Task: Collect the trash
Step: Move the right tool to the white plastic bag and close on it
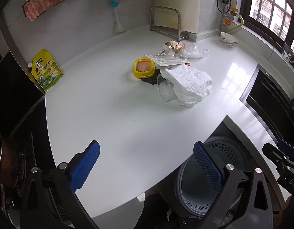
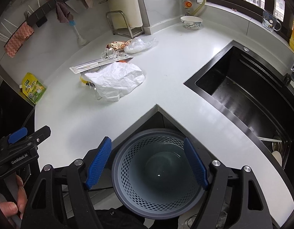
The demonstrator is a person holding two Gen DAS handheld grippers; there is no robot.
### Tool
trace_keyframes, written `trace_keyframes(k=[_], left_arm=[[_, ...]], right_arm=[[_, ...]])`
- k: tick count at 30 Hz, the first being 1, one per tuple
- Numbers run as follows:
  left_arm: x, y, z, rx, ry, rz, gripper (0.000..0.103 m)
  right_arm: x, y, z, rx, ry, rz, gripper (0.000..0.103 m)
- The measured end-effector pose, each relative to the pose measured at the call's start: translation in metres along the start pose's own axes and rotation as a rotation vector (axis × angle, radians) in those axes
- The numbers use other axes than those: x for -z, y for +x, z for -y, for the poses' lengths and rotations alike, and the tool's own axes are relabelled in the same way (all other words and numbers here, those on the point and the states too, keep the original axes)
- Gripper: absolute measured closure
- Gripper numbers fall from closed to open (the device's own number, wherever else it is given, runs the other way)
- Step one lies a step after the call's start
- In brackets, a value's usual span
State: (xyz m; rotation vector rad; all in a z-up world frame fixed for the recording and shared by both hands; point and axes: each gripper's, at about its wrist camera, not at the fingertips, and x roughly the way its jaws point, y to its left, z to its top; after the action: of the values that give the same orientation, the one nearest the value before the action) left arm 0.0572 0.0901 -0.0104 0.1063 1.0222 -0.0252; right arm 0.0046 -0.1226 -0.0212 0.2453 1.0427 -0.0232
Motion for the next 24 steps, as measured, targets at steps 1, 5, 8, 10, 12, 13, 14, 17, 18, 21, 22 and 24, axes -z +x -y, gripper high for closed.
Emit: trace_keyframes(k=[1,5,8,10,12,13,14,17,18,21,22,24], left_arm=[[-0.004,0.005,-0.004,0.001,-0.003,-0.001,0.006],[-0.019,0.023,-0.022,0.003,-0.002,0.015,0.006],[-0.033,0.037,-0.034,0.006,0.004,0.038,0.006],[-0.044,0.049,-0.043,0.012,0.010,0.049,0.006],[-0.055,0.063,-0.051,0.022,0.017,0.054,0.006],[-0.060,0.070,-0.054,0.030,0.022,0.054,0.006],[-0.065,0.077,-0.056,0.035,0.027,0.052,0.006],[-0.077,0.099,-0.060,0.042,0.048,0.044,0.006],[-0.081,0.106,-0.061,0.043,0.053,0.041,0.006],[-0.090,0.123,-0.064,0.056,0.070,0.037,0.006],[-0.093,0.128,-0.065,0.057,0.077,0.035,0.006],[-0.098,0.135,-0.068,0.067,0.090,0.033,0.006]], right_arm=[[-0.004,0.004,-0.003,0.000,-0.003,-0.001,0.029],[-0.018,0.022,-0.015,-0.007,-0.015,-0.003,0.029],[-0.030,0.036,-0.021,-0.027,-0.013,-0.006,0.029],[-0.038,0.046,-0.025,-0.022,-0.013,-0.001,0.029],[-0.046,0.057,-0.029,-0.021,-0.011,0.002,0.029],[-0.050,0.062,-0.031,-0.020,-0.009,0.003,0.029],[-0.054,0.067,-0.032,-0.017,-0.007,0.004,0.029],[-0.067,0.084,-0.038,-0.032,-0.002,0.007,0.029],[-0.072,0.090,-0.041,-0.043,-0.005,0.004,0.029],[-0.083,0.106,-0.049,-0.055,-0.023,0.003,0.029],[-0.086,0.111,-0.052,-0.061,-0.030,0.002,0.029],[-0.092,0.121,-0.059,-0.064,-0.046,-0.004,0.029]])
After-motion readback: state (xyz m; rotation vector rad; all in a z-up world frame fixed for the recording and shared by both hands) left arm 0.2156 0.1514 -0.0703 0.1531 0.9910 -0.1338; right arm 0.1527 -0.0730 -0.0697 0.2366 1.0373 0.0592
